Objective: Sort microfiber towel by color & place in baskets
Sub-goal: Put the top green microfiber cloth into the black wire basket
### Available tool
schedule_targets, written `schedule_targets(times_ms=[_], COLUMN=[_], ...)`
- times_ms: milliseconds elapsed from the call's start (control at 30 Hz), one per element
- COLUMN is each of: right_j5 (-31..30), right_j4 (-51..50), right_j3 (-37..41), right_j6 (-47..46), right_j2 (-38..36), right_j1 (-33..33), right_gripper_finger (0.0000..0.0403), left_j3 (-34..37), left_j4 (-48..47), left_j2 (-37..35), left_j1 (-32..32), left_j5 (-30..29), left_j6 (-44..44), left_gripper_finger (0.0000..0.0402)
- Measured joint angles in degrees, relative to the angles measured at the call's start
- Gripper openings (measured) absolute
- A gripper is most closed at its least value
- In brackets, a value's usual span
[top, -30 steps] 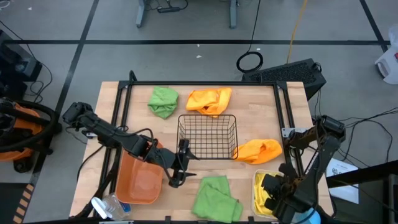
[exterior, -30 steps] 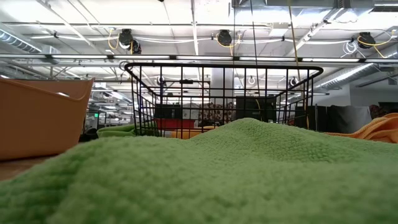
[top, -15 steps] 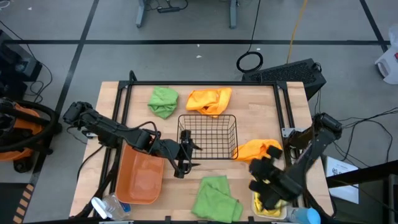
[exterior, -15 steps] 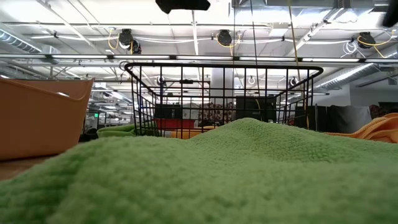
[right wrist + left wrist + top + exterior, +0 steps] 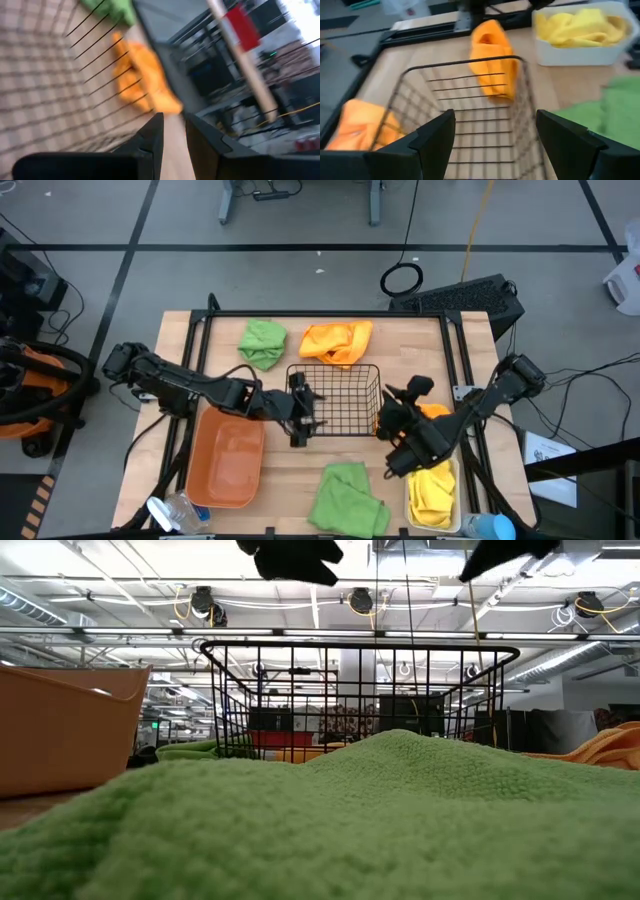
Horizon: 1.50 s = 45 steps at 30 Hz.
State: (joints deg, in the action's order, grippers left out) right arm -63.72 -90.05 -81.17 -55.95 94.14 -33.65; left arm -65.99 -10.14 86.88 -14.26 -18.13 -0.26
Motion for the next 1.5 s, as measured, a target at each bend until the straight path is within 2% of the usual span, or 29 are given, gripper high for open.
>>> schedule_targets(times_ms=[100, 233, 400, 700, 900, 1067, 1133, 1200, 1333, 1500], right_j5=[-6.23, -13.76, -14.27, -14.69, -19.97, -23.4, -26.09, -26.31, -26.19, -25.95], right_j4=[0.02, 1.43, 7.23, 12.81, 16.16, 15.8, 15.79, 15.35, 14.38, 14.34], right_j3=[0.0, 0.0, 0.19, 3.13, 5.51, 6.25, 6.54, 6.79, 7.87, 9.76], right_j6=[0.54, -1.69, -1.7, -1.65, -1.7, 0.62, 1.1, 1.94, 2.85, 2.3], right_j2=[-0.05, -0.01, 0.12, 0.19, 0.19, 0.19, 0.19, 0.19, 0.19, 0.19], right_j1=[1.7, 3.96, 6.61, 9.02, 11.6, 14.6, 16.12, 17.96, 22.29, 25.9], right_gripper_finger=[0.0073, 0.0073, 0.0073, 0.0073, 0.0073, 0.0073, 0.0073, 0.0073, 0.0073, 0.0073], left_j3=[0.01, 0.0, 0.01, 0.01, 0.01, 0.01, 0.01, 0.05, 0.04, 0.05], left_j4=[0.03, -0.75, -5.72, -12.57, -13.48, -11.59, -10.98, -11.46, -12.14, -12.85], left_j2=[0.01, 0.01, 0.01, 0.01, 0.0, -0.72, -1.33, -1.86, -1.81, -1.85], left_j1=[1.59, 3.55, 5.63, 6.09, 7.17, 11.09, 13.32, 15.41, 18.63, 20.02], left_j5=[-2.55, -3.2, -4.02, -6.45, -11.28, -14.07, -13.71, -12.26, -5.72, -1.05], left_j6=[-0.98, -2.75, -8.15, -9.79, -4.84, 1.13, 2.03, 2.13, 1.84, -0.83], left_gripper_finger=[0.0283, 0.0283, 0.0283, 0.0283, 0.0283, 0.0283, 0.0283, 0.0283, 0.0283, 0.0283])
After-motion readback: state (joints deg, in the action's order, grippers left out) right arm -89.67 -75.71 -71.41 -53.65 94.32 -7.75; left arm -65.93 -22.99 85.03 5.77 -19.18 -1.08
